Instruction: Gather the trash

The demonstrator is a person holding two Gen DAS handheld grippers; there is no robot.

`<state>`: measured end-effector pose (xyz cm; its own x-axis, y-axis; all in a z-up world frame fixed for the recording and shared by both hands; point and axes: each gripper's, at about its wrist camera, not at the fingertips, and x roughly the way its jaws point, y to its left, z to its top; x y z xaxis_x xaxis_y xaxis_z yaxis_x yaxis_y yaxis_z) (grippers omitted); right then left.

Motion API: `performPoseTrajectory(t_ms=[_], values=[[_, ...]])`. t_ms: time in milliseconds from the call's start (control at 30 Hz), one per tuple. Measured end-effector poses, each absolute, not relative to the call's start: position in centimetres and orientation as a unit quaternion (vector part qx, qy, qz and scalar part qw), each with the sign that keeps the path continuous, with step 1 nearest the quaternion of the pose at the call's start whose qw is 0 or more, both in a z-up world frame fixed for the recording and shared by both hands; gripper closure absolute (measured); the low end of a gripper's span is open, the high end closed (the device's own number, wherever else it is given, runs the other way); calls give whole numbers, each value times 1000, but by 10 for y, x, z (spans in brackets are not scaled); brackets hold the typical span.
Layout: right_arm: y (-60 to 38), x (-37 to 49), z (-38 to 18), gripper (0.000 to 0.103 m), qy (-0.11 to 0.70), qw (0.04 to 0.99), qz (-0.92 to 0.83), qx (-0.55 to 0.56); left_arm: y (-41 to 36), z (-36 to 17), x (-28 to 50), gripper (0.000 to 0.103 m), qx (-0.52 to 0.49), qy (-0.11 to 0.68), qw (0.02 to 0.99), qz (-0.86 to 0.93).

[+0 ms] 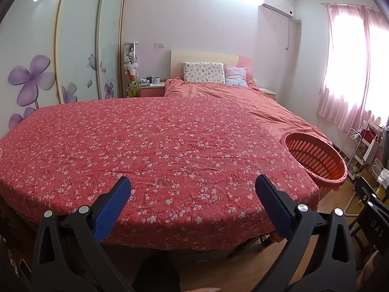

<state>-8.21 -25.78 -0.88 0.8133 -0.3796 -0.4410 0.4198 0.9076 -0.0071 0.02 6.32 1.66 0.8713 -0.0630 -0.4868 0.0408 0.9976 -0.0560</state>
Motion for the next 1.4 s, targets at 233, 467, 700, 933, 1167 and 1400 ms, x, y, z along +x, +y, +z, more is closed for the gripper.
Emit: performPoseTrajectory(t_ms=[233,467,700,933,1167,1400], values=[[-259,-82,-13,4,226,950,-210,44,64,13,1,2,-28,264,964,-28],[-259,-82,-13,4,227,950,-209,45,63,14,0,2,-29,264,964,-29],[-259,-82,-14,4,227,950,-209,45,63,17,-1,2,-29,259,965,-30],[-259,-82,-14,4,227,950,-209,45,63,18,-1,2,-31,260,965,-30],[-259,-82,-14,4,227,950,-209,46,64,18,-1,2,-31,261,964,-31],[-259,-82,-17,4,227,950,-209,47,64,18,-1,2,-30,263,964,-31]])
